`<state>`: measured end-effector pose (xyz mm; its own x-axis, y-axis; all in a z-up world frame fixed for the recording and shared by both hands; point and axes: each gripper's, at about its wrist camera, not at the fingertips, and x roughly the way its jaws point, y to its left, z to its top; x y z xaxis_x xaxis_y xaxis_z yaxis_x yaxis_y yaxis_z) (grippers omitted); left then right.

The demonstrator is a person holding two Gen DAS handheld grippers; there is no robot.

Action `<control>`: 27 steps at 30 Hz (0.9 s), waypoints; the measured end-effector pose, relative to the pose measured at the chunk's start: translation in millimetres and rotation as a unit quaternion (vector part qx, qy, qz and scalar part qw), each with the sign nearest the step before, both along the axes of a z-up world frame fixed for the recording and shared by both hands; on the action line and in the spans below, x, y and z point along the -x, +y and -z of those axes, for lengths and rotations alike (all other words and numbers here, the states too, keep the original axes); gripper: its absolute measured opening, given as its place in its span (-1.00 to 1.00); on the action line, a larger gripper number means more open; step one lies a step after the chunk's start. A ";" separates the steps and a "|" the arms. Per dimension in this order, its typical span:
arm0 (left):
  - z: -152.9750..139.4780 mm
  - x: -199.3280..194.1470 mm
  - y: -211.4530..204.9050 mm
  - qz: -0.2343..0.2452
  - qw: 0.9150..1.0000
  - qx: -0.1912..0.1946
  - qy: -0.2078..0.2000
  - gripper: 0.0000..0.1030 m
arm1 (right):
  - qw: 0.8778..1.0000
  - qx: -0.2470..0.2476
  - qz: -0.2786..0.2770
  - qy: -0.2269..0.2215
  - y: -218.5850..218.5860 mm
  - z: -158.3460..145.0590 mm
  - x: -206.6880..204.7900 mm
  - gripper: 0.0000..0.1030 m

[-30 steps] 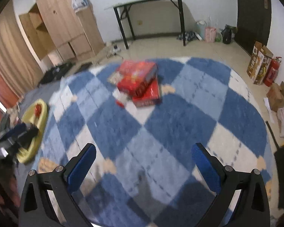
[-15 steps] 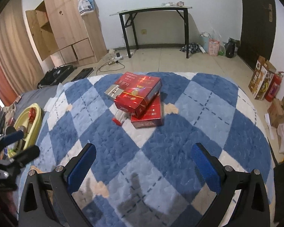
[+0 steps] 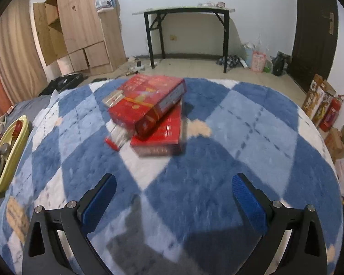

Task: Organize rigid objects
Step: 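Withdraw both open tools back over the rug toward the red boxes, then grasp the silver-and-red box with the left tool while the right tool grasps a red box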

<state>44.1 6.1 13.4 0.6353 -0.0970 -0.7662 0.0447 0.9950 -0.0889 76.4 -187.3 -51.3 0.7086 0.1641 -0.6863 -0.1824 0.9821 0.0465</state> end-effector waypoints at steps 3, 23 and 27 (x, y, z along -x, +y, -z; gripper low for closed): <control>2.9 -6.6 -2.8 0.021 1.000 -0.009 0.006 1.00 | 1.000 -0.007 -0.010 0.001 5.9 8.0 -18.5 0.99; 45.1 -149.2 -30.0 0.131 0.989 -0.064 0.019 1.00 | 0.997 0.028 0.062 -0.021 -8.9 27.6 -78.1 0.97; 66.0 -166.1 -48.8 0.176 0.981 -0.077 0.032 1.00 | 0.998 -0.010 0.057 -0.017 -17.5 35.9 -83.3 1.00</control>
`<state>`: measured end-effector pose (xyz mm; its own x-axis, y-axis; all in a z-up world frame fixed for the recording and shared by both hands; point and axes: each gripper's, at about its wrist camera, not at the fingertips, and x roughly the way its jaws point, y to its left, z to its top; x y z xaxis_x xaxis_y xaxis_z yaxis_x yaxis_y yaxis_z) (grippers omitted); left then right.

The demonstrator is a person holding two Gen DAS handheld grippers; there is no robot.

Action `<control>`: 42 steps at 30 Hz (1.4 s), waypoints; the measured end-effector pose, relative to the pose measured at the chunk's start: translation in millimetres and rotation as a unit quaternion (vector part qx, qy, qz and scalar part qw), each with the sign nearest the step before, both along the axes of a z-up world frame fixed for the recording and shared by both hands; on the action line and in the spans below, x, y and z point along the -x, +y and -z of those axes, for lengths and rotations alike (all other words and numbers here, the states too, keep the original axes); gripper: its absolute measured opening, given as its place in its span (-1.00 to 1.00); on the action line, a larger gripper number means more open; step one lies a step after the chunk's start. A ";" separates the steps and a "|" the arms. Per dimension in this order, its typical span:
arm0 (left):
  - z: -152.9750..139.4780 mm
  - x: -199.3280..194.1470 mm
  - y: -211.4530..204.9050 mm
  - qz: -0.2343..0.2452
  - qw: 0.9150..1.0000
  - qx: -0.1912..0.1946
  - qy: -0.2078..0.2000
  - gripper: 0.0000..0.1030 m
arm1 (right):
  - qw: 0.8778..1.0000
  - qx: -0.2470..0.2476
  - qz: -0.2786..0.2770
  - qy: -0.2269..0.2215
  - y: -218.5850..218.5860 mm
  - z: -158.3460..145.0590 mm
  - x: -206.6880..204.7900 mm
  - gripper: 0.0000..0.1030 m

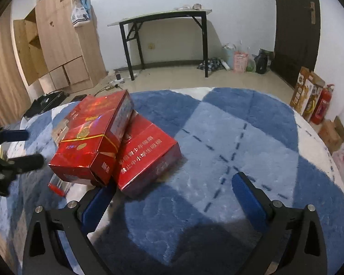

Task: Organize rigid objects
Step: 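Grasp the silver-and-red box with the left tool while the right tool grasps a red box, then lift the silver-and-red box and red box off the rug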

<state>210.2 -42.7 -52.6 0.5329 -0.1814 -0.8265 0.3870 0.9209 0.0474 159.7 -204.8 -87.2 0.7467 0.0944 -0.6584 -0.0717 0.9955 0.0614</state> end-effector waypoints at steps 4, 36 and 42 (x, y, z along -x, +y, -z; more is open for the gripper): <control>13.1 -10.5 -13.1 0.011 1.000 -0.011 0.004 1.00 | 1.000 0.020 -0.006 0.003 4.7 4.4 -4.0 1.00; -3.7 39.3 6.3 -0.102 0.993 0.048 -0.026 0.19 | 0.995 0.055 -0.089 0.005 -14.8 -6.7 31.5 0.27; -42.3 84.9 29.7 -0.117 0.990 0.058 -0.050 0.18 | 0.999 0.040 -0.023 0.027 -41.6 -28.6 64.9 0.25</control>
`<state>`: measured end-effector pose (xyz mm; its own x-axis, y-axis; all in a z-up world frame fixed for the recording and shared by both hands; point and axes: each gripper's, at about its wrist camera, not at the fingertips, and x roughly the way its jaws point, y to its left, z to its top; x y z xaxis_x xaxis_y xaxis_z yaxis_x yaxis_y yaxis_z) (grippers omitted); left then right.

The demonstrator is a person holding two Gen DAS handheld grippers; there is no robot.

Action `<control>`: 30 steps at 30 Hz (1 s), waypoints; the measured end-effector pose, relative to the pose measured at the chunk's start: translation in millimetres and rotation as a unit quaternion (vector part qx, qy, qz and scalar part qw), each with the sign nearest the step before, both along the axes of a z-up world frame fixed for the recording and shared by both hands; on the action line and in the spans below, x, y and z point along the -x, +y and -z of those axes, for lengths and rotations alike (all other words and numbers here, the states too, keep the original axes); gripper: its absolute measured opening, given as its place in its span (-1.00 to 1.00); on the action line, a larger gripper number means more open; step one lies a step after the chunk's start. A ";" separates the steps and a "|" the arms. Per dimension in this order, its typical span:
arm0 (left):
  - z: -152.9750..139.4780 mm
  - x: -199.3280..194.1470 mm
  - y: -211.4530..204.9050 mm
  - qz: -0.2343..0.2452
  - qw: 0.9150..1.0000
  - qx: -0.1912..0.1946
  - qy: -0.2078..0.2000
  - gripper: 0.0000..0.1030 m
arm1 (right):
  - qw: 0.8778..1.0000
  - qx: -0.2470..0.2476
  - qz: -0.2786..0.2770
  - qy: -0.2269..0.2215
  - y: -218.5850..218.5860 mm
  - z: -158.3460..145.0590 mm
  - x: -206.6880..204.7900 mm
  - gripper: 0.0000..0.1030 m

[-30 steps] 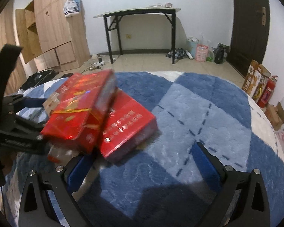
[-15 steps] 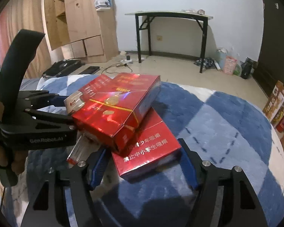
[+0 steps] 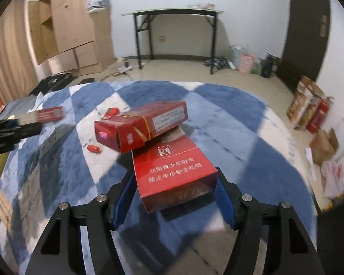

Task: Organize rigid objects
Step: 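Lift the silver-and-red box and red box off the rug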

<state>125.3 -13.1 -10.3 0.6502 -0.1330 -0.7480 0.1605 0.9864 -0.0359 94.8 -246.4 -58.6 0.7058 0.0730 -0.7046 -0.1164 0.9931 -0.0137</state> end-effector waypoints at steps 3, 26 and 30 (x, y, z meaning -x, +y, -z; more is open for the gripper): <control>-25.0 20.3 6.4 -0.002 1.000 0.005 -0.017 0.17 | 0.998 0.026 0.047 0.023 -15.0 -14.8 14.6 0.24; -108.5 117.0 77.6 -0.042 0.997 0.010 -0.062 0.17 | 0.993 -0.092 0.015 -0.069 -4.2 -77.3 106.1 0.19; -101.5 121.6 94.6 -0.078 0.993 0.021 -0.087 0.17 | 0.993 -0.081 -0.004 -0.084 10.1 -69.7 102.3 0.18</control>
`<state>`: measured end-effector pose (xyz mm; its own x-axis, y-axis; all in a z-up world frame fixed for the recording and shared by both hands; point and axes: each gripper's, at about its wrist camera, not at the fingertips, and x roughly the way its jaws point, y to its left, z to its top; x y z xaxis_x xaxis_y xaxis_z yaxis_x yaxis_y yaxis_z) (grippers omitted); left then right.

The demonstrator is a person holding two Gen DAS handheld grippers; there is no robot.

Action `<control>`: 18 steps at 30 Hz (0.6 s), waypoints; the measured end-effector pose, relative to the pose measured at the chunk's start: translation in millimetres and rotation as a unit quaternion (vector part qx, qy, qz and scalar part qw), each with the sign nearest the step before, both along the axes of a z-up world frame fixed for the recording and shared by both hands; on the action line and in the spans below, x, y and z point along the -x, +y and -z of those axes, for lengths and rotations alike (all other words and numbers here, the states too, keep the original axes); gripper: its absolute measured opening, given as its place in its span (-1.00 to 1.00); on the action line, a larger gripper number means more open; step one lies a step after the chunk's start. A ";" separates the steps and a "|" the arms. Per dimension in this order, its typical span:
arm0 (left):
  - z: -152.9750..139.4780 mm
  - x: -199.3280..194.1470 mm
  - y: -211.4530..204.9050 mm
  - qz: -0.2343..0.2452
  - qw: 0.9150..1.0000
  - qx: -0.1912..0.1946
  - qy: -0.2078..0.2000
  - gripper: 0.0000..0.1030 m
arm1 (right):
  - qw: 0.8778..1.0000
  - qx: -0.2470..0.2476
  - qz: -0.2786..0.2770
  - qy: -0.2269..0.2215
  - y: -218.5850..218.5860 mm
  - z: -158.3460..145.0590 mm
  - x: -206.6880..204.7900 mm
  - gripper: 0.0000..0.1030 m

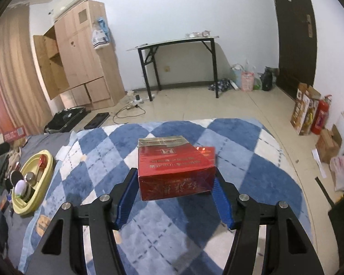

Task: Organize rigid objects
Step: 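Lift the silver-and-red box and red box off the rug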

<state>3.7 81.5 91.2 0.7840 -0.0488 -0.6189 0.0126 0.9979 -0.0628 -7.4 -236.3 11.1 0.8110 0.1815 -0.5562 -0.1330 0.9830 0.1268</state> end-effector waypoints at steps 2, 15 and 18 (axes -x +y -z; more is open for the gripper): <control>1.6 -1.7 3.5 -0.009 1.000 0.020 0.007 0.17 | 1.000 0.001 0.000 0.000 1.3 6.9 -2.1 0.18; 12.2 -8.6 6.6 -0.017 0.999 0.037 0.024 0.17 | 0.999 -0.020 0.031 0.021 -17.7 15.5 -12.5 0.16; 12.8 -8.7 4.8 -0.016 0.999 0.034 0.024 0.17 | 0.999 -0.022 0.031 0.020 -17.5 13.6 -13.5 0.15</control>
